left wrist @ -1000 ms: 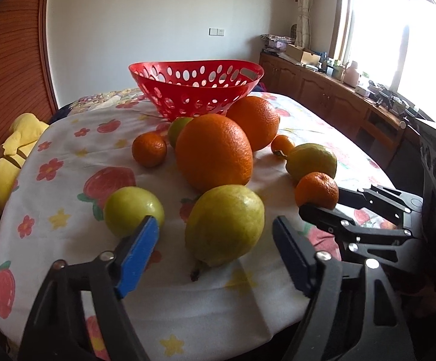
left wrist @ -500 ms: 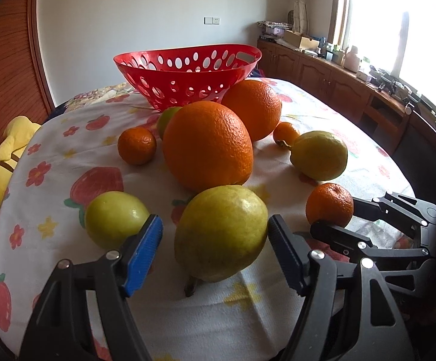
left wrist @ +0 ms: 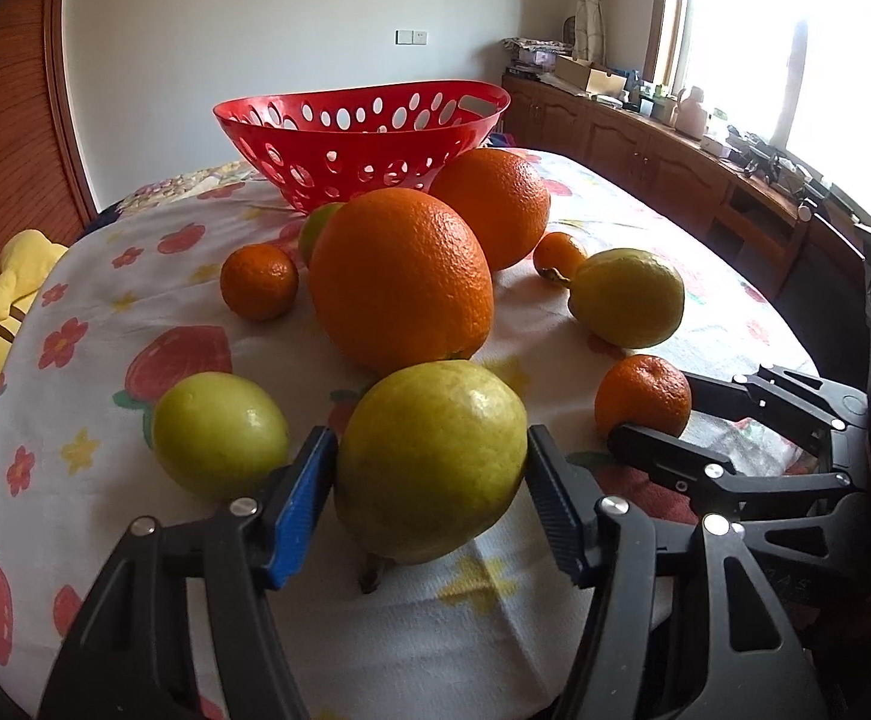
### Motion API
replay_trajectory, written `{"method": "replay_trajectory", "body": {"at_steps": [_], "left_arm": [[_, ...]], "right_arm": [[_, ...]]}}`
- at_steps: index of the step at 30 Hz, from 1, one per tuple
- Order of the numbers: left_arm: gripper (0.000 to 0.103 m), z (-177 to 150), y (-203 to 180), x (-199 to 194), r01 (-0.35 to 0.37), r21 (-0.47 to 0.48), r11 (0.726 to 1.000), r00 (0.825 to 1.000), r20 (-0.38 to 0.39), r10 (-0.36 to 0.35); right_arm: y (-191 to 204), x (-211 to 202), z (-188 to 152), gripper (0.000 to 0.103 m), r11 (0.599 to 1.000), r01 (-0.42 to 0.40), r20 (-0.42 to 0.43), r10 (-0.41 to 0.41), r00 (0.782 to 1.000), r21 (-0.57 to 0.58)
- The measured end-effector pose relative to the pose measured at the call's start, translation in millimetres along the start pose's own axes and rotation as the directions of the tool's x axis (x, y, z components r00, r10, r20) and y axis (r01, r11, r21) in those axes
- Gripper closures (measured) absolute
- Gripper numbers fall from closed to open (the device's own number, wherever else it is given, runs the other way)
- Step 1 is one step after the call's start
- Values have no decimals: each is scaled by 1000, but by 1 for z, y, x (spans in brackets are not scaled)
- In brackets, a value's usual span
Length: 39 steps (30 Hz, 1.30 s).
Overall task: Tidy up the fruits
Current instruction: 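Carry the tangerine and pomelo with both tools over the red basket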
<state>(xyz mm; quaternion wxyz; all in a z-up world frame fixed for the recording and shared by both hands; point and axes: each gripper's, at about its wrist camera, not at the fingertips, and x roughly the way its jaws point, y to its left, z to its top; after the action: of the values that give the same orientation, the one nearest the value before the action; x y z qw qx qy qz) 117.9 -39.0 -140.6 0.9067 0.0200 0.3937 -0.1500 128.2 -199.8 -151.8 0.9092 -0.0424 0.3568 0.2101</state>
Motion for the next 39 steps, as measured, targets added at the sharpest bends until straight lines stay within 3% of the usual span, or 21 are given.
{"method": "replay_trajectory", "body": {"at_steps": [5, 8, 20, 30, 39], "left_arm": [[41, -3, 1, -4, 11, -11, 1000, 1000, 2, -11], [41, -4, 1, -9, 13, -17, 1000, 1000, 14, -13], [41, 10, -2, -45, 23, -1, 1000, 995, 100, -23], [41, 58, 10, -60, 3, 46, 999, 982, 188, -11], [41, 102, 31, -50, -16, 48, 999, 974, 225, 5]], "right_arm": [[-1, 5, -3, 53, 1000, 3, -21, -3, 1000, -3], [1, 3, -3, 57, 1000, 0, -14, -1, 1000, -12], [3, -14, 8, 58, 999, -15, 28, 16, 999, -30], [-2, -33, 69, 58, 993, -18, 131, 34, 991, -118], [-21, -11, 133, 58, 988, -7, 153, 31, 988, -154]]}}
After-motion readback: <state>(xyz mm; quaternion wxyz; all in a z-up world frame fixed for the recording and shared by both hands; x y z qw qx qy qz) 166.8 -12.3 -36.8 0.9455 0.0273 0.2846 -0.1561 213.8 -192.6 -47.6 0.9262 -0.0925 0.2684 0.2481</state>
